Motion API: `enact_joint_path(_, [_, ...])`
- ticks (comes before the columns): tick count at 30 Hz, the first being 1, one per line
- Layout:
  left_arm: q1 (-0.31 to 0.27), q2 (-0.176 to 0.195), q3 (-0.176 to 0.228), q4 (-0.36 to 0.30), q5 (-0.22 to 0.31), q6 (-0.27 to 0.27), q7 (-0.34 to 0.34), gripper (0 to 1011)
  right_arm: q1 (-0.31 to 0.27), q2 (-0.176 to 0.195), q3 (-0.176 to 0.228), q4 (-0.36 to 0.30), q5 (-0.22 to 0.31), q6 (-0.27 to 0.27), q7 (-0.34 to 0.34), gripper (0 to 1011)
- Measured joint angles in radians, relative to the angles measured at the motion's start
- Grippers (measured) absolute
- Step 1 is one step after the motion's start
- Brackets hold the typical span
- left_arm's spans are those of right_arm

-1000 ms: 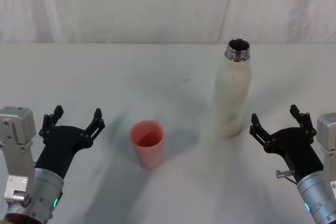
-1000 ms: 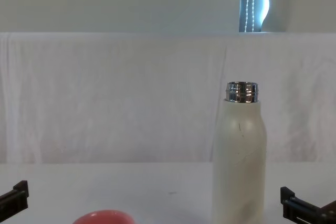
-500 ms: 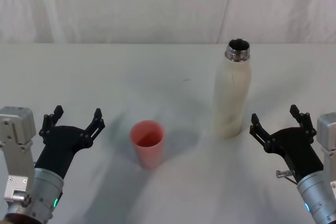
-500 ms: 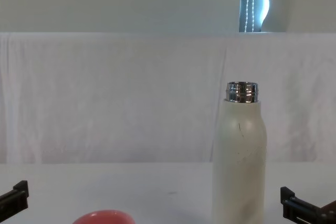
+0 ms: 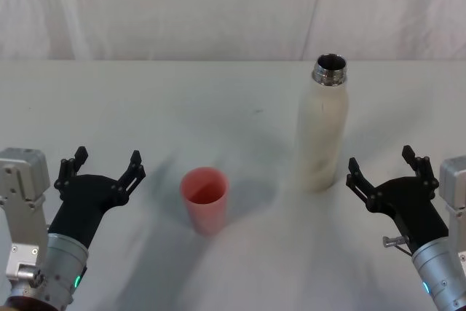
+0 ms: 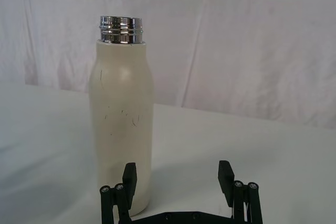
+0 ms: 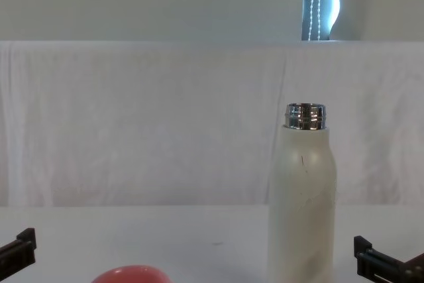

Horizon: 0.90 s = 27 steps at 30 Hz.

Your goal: Grasp the thermos with one hand and pour water into the cup lid.

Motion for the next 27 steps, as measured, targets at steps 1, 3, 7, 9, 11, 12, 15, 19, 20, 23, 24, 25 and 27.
enact_joint_path(1, [0.0,0.0,0.0,0.0,0.0,0.0,0.0,1001,0.0,0.0,0.0,0.0,0.0,0.0,0.0,1001])
enact_joint_path(3, [0.0,0.0,0.0,0.0,0.0,0.0,0.0,1001,0.0,0.0,0.0,0.0,0.0,0.0,0.0,1002])
enact_joint_path(7, [0.0,0.0,0.0,0.0,0.0,0.0,0.0,1001,0.0,0.0,0.0,0.0,0.0,0.0,0.0,1002])
enact_joint_path(9, [0.0,0.0,0.0,0.0,0.0,0.0,0.0,1001,0.0,0.0,0.0,0.0,0.0,0.0,0.0,1002])
enact_joint_path(11, [0.0,0.0,0.0,0.0,0.0,0.0,0.0,1001,0.0,0.0,0.0,0.0,0.0,0.0,0.0,1002])
enact_joint_path(12, [0.0,0.0,0.0,0.0,0.0,0.0,0.0,1001,0.0,0.0,0.0,0.0,0.0,0.0,0.0,1002])
enact_joint_path(15, [0.0,0.0,0.0,0.0,0.0,0.0,0.0,1001,-0.001,-0.004,0.004,0.0,-0.001,0.0,0.002,1002])
enact_joint_path(19, [0.0,0.0,0.0,0.0,0.0,0.0,0.0,1001,-0.002,-0.016,0.011,-0.002,-0.003,0.0,0.015,1002])
enact_joint_path(20, [0.0,0.0,0.0,0.0,0.0,0.0,0.0,1001,-0.002,-0.02,0.013,-0.002,-0.004,0.0,0.02,1002])
enact_joint_path(23, [0.0,0.0,0.0,0.0,0.0,0.0,0.0,1001,0.0,-0.028,0.015,-0.005,-0.004,0.004,0.031,1002])
enact_joint_path(24, [0.0,0.0,0.0,0.0,0.0,0.0,0.0,1001,0.002,-0.033,0.016,-0.005,-0.004,0.008,0.038,1002])
enact_joint_path(25, [0.0,0.0,0.0,0.0,0.0,0.0,0.0,1001,0.003,-0.036,0.016,-0.005,-0.003,0.011,0.042,1002])
enact_joint_path(27, [0.0,0.0,0.0,0.0,0.0,0.0,0.0,1001,0.008,-0.044,0.016,-0.006,-0.003,0.019,0.054,1002])
